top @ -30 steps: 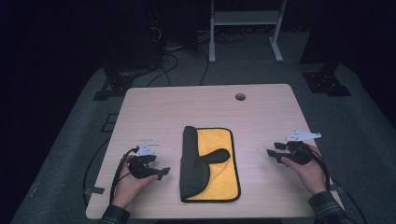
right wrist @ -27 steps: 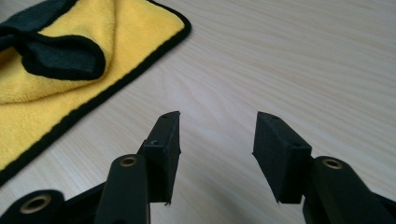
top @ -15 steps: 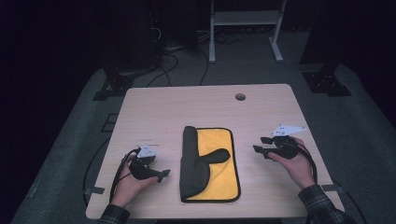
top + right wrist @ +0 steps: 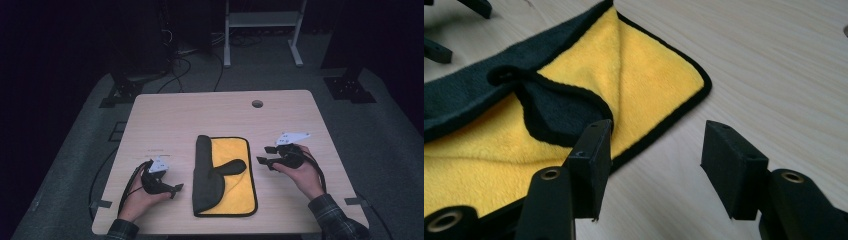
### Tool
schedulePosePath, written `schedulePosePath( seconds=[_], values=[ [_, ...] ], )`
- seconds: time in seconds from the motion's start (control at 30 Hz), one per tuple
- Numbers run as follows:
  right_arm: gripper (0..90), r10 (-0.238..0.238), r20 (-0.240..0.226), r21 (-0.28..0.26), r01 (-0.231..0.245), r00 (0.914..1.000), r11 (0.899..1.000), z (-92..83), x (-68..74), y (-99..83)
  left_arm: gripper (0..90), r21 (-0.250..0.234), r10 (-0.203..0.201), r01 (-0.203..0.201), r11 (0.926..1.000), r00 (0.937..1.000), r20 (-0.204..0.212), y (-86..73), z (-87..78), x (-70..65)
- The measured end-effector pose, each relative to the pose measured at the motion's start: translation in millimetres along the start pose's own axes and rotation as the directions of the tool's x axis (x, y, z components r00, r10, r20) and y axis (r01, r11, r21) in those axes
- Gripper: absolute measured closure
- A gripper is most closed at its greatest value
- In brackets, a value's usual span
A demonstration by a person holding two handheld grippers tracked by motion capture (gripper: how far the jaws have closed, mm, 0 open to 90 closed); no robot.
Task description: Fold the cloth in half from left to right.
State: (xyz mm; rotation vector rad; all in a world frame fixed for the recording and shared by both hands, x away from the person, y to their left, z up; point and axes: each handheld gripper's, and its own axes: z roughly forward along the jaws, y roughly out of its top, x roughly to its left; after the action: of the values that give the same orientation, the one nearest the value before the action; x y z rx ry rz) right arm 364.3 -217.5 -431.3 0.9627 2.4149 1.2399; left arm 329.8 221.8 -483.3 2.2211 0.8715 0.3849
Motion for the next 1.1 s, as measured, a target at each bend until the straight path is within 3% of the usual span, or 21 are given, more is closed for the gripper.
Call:
schedulePosePath(
  seconds=[0.23,0.53,0.97,1.1],
  values=[
    [45.1,-0.011,-0.041,-0.024,0.01,0.9991,1.0,10.8,10.3,14.0,0.0,0.0,0.001,-0.001,1.0,1.0,0.001,0.1,0.0,0.1],
    [45.0,-0.047,-0.099,-0.012,0.046,0.994,0.999,32.5,27.9,27.8,0.0,0.0,0.001,-0.001,1.0,1.0,0.001,0.0,0.0,0.1],
    [45.5,-0.091,-0.189,-0.008,0.091,0.9778,0.996,64.3,57.6,42.4,0.0,-0.002,-0.002,0.002,1.0,1.0,0.001,0.0,0.2,-0.1],
    [45.6,-0.107,-0.226,-0.002,0.11,0.9683,0.994,75.8,71.1,45.8,0.0,-0.003,-0.002,0.002,1.0,1.0,0.001,0.0,0.2,-0.1]
  ],
)
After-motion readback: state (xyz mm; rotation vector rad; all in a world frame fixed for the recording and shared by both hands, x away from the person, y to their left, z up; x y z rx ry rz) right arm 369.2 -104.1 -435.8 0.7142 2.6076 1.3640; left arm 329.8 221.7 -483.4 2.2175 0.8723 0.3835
